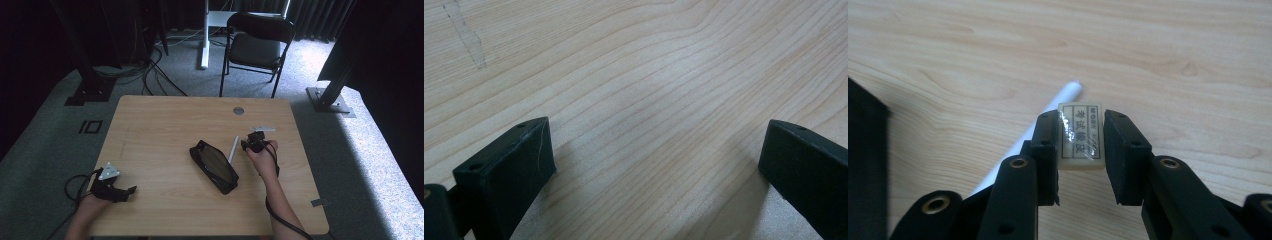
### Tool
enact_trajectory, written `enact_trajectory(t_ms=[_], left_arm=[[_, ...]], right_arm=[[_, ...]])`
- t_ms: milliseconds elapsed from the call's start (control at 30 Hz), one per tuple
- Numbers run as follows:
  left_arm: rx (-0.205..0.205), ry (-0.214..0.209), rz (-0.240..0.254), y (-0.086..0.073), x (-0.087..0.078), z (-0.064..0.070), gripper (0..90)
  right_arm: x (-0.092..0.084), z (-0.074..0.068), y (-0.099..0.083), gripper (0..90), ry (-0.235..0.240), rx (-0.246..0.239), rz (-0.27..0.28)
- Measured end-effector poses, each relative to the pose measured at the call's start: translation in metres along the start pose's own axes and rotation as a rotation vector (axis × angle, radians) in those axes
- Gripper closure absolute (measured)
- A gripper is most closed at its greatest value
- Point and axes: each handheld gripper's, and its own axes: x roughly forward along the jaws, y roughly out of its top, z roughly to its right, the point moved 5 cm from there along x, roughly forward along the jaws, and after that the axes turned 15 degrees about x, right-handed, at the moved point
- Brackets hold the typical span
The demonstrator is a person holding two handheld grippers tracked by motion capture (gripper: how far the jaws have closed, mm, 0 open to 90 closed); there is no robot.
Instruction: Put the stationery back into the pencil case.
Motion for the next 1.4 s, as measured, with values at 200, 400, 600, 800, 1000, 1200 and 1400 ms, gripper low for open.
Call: enact_trajectory(t_ms=[200, 400, 600, 800, 1000, 1200, 1400], left_arm=[[0.000, 0.000, 0.000, 0.000, 0.000, 0.000, 1.6], [0.000, 0.000, 0.000, 0.000, 0.000, 0.000, 1.6], [0.000, 0.000, 0.000, 0.000, 0.000, 0.000, 1.6], [0.001, 0.000, 0.000, 0.000, 0.000, 0.000, 1.6], [0.001, 0.000, 0.000, 0.000, 0.000, 0.000, 1.6], [0.003, 0.001, -0.001, 0.000, 0.000, 0.000, 1.6], [-0.001, 0.000, 0.000, 0.000, 0.000, 0.000, 1.6]], right_arm=[[-0.025, -0.018, 0.009, 68.5, 0.042, -0.042, 0.013], [-0.044, -0.039, 0.013, 68.5, 0.102, -0.073, 0.036], [-0.058, -0.062, 0.012, 68.5, 0.170, -0.110, 0.036], [-0.068, -0.085, 0.009, 68.5, 0.233, -0.150, 0.026], [-0.072, -0.108, 0.000, 68.6, 0.289, -0.191, -0.005], [-0.064, -0.121, -0.011, 68.5, 0.298, -0.210, -0.049], [-0.052, -0.127, -0.021, 68.5, 0.293, -0.226, -0.094]])
